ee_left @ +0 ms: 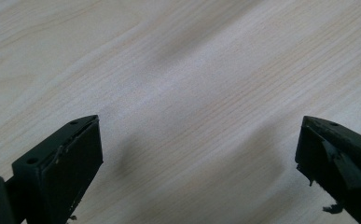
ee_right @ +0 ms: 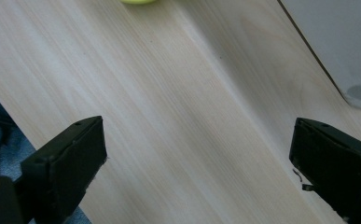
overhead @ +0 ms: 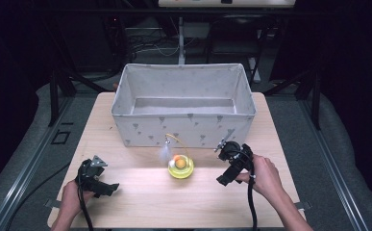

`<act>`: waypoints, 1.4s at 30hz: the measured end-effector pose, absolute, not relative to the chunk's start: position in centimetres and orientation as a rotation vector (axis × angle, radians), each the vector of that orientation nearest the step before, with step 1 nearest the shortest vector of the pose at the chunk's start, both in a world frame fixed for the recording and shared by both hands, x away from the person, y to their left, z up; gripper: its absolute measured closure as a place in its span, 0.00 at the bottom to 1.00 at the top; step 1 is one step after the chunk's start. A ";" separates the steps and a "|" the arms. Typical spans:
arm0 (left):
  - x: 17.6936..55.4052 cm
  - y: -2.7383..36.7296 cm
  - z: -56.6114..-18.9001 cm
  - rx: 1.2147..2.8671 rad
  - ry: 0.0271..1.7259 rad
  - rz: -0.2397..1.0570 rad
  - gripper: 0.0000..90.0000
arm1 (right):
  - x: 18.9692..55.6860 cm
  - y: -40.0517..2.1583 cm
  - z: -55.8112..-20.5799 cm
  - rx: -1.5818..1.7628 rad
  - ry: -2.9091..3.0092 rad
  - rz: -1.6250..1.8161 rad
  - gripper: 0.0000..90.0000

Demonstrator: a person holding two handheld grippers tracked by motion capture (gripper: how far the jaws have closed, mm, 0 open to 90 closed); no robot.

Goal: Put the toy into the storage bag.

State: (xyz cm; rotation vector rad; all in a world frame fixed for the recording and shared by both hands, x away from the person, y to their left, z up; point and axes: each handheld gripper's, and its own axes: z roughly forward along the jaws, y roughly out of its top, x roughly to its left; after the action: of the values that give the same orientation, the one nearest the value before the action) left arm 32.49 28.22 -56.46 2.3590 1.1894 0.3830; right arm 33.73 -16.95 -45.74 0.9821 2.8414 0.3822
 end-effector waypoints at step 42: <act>32.6 28.2 -56.5 2.370 1.175 0.369 0.01 | 37.6 -5.9 -39.8 0.590 2.924 0.463 0.32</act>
State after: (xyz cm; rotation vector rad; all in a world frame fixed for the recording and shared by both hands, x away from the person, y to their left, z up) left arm 32.57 28.17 -56.50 2.3701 1.1750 0.3688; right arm 37.63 -5.91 -39.77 0.5900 2.9239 0.4632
